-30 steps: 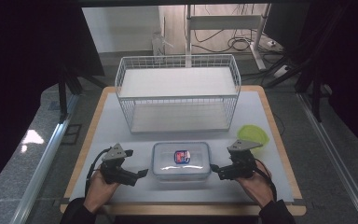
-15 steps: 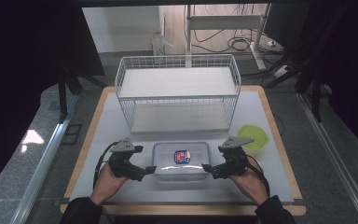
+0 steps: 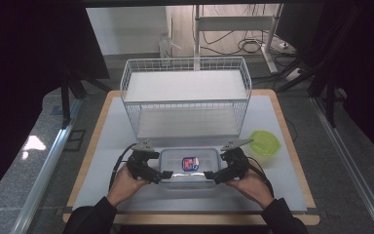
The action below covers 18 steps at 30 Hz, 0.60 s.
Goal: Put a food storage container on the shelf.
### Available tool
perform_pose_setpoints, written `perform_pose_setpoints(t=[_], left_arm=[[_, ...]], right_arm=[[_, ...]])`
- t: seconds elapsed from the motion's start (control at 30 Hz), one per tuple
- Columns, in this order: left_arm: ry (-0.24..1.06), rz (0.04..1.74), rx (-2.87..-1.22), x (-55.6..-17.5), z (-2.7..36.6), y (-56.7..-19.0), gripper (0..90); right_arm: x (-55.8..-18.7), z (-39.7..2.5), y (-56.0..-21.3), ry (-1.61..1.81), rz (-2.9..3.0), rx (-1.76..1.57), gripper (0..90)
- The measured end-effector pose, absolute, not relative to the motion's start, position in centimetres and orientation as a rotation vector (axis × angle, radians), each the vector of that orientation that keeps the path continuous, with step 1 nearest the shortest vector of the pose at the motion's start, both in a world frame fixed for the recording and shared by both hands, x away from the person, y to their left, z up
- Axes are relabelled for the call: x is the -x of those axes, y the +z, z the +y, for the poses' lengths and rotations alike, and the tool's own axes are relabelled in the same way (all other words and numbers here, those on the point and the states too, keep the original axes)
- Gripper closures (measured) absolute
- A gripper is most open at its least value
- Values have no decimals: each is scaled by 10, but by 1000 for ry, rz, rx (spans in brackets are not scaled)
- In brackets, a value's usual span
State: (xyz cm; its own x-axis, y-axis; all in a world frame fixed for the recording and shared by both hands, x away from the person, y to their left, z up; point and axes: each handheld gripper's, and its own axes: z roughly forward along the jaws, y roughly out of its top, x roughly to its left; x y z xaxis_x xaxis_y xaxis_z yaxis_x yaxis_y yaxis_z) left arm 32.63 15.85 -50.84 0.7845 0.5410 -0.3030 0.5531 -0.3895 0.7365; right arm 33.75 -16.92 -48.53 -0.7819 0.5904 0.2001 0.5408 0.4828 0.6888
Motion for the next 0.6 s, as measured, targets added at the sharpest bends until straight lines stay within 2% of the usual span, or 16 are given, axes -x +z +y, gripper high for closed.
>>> perform_pose_setpoints(t=[0.13, 0.37, 0.5, 0.6], left_arm=[[-136, 819, -2042, -332, 162, -516, 0], [-181, 839, -2063, -328, 161, -515, 0], [-155, 835, -2055, -318, 165, -513, 57], [-137, 842, -2018, -310, 170, -512, 139]], right_arm=[[-346, -172, -490, 1226, 2712, -1116, 0], [-351, -176, -496, 1273, 2790, -1266, 52], [-346, -182, -494, 1290, 2785, -1288, 124], [-341, -184, -490, 1280, 2788, -1265, 168]])
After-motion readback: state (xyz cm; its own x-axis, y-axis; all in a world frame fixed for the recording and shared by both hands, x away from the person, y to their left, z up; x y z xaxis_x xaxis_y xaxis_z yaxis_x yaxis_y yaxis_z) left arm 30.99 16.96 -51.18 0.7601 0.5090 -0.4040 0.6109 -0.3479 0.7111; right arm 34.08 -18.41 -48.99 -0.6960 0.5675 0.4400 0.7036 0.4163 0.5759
